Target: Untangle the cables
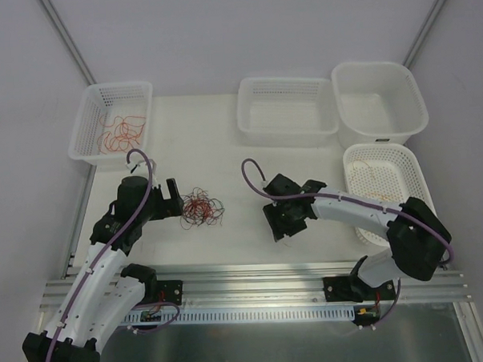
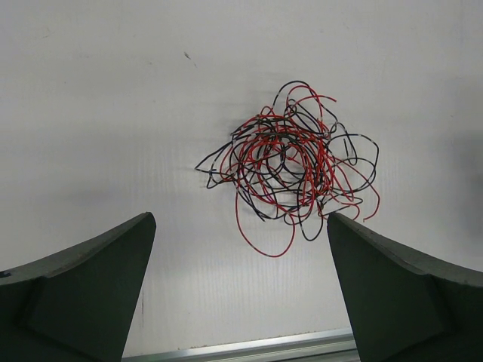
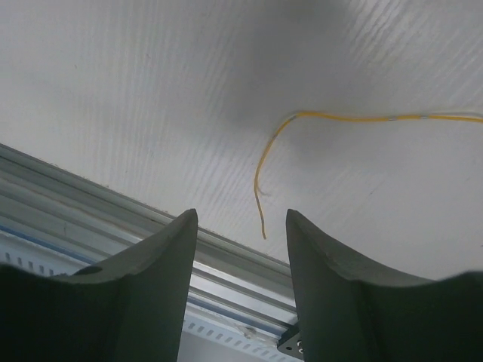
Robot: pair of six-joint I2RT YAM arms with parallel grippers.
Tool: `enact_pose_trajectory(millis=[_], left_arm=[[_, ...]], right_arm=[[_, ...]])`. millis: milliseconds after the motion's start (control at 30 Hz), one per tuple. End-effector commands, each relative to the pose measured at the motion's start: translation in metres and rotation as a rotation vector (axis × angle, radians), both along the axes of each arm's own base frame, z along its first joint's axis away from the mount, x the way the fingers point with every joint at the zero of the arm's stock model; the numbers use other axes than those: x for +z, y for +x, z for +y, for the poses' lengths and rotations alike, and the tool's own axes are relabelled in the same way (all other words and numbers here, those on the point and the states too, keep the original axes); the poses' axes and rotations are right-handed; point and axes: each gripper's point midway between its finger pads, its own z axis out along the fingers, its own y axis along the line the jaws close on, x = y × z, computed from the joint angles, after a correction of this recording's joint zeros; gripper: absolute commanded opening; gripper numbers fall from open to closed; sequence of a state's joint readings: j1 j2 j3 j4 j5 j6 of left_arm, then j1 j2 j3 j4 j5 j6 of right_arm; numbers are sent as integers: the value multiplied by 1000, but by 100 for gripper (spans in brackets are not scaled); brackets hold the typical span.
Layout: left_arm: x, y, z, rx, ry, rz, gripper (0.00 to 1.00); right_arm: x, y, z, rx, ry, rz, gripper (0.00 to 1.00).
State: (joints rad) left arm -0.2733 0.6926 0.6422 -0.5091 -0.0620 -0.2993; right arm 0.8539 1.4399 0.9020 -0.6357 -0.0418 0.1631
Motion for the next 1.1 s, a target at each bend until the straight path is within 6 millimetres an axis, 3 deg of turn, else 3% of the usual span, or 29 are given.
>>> enact_pose_trajectory(millis=[0, 300, 533, 633, 733, 767, 833, 933, 967, 1067], left_arm=[[4, 5, 4, 16, 9, -27, 99], [2, 4, 1, 1, 5, -19, 99], [3, 5, 2, 3, 4, -19, 99], [2, 5, 2, 6, 7, -17, 99], [1, 5, 3, 10, 7, -15, 99], [2, 5, 3, 10, 5, -18, 99], [2, 5, 2, 7, 5, -18, 99], [2, 5, 2, 7, 5, -18, 99], [2, 5, 2, 6, 5, -16, 99], [1, 5, 2, 6, 5, -15, 99]], right_arm=[[-9, -6, 7, -43, -26, 7, 52], [-30, -17, -18, -29, -168, 21, 44], [-38, -26, -16, -2, -168, 47, 36], [-38, -28, -11, 16, -160, 51, 31], [-37, -29, -12, 25, -171, 47, 18], [-35, -28, -13, 24, -173, 38, 8], [-24, -23, -17, 24, -181, 2, 1], [4, -9, -27, 18, -204, -97, 1], [22, 1, -23, 11, -186, -145, 1], [74, 28, -42, -39, -223, -304, 1]])
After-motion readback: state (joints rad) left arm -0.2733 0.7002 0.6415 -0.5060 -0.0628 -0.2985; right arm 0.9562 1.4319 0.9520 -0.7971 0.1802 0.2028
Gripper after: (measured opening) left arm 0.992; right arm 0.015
